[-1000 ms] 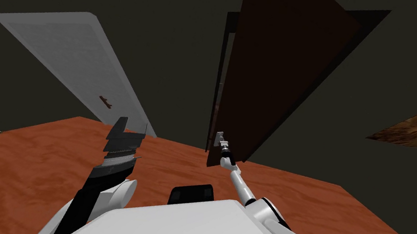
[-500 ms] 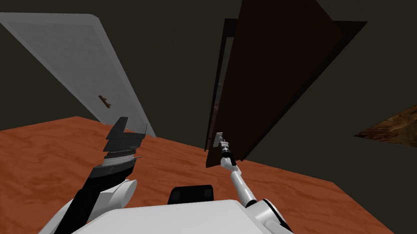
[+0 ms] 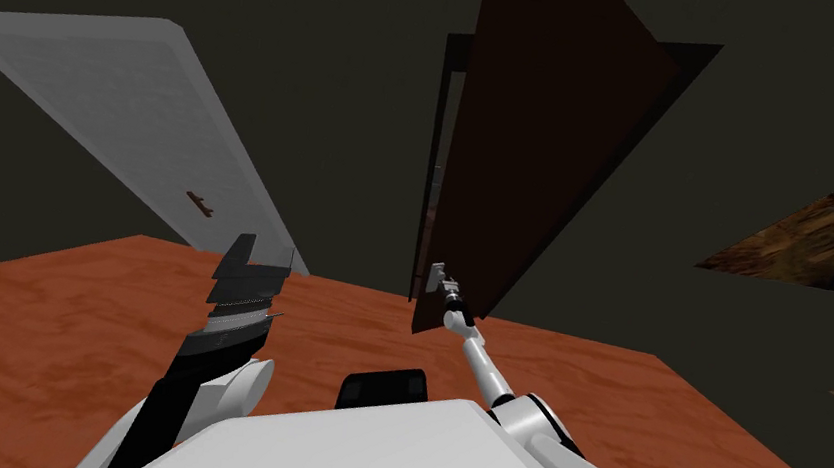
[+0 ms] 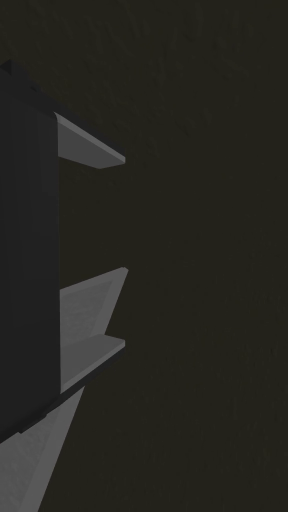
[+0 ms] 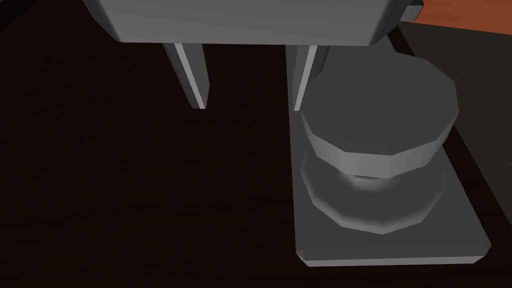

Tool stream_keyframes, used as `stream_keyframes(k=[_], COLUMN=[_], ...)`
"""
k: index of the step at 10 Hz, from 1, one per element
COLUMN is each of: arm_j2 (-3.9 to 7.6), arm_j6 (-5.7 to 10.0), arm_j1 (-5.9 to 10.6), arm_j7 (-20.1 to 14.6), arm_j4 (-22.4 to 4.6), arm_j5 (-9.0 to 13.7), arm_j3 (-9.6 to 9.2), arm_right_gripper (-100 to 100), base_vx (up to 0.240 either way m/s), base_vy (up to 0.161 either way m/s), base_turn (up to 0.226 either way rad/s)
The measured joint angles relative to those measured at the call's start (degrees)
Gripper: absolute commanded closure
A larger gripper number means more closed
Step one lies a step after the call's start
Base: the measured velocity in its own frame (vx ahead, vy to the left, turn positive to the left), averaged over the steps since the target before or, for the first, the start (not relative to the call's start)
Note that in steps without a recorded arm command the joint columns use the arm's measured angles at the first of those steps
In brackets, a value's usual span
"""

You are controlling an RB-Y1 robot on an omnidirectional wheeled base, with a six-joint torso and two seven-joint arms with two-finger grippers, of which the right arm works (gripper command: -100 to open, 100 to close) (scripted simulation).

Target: Pull the door open

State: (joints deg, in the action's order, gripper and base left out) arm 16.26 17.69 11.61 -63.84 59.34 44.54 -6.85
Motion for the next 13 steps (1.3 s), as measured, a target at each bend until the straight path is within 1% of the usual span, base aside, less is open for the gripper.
stream_keyframes(k=[1, 2, 7, 8, 9, 10, 12, 13], arm_j2=[-0.22, 0.04, -0.04, -0.06, 0.41, 0.35, 0.41, 0.72], arm_j6=[-1.02, -1.26, -1.09, -1.09, -0.35, -0.11, 0.49, 0.95], arm_j1=[0.62, 0.54, 0.43, 0.43, 0.52, -0.08, -0.95, -1.34], arm_j7=[0.51, 0.57, 0.5, 0.5, -0.12, -0.18, -0.5, -0.9], arm_j4=[-0.09, -0.4, -0.33, -0.32, -0.38, 1.04, 1.54, 1.91], arm_j5=[0.19, 0.27, 0.24, 0.24, 0.16, 0.09, -0.07, -0.12], arm_j3=[0.44, 0.77, 0.63, 0.61, -0.42, -0.92, -2.0, -2.73], arm_right_gripper=[-100, 100, 100, -100, -100, -100, -100, -100], base_vx=[0.01, 0.013, -0.003, -0.119, -0.235, -0.142, -0.071, -0.088], base_vy=[0.002, -0.02, 0.0, -0.124, -0.18, -0.134, -0.082, -0.085], base_turn=[-0.059, 0.024, 0.001, 0.108, 0.132, 0.041, 0.021, 0.069])
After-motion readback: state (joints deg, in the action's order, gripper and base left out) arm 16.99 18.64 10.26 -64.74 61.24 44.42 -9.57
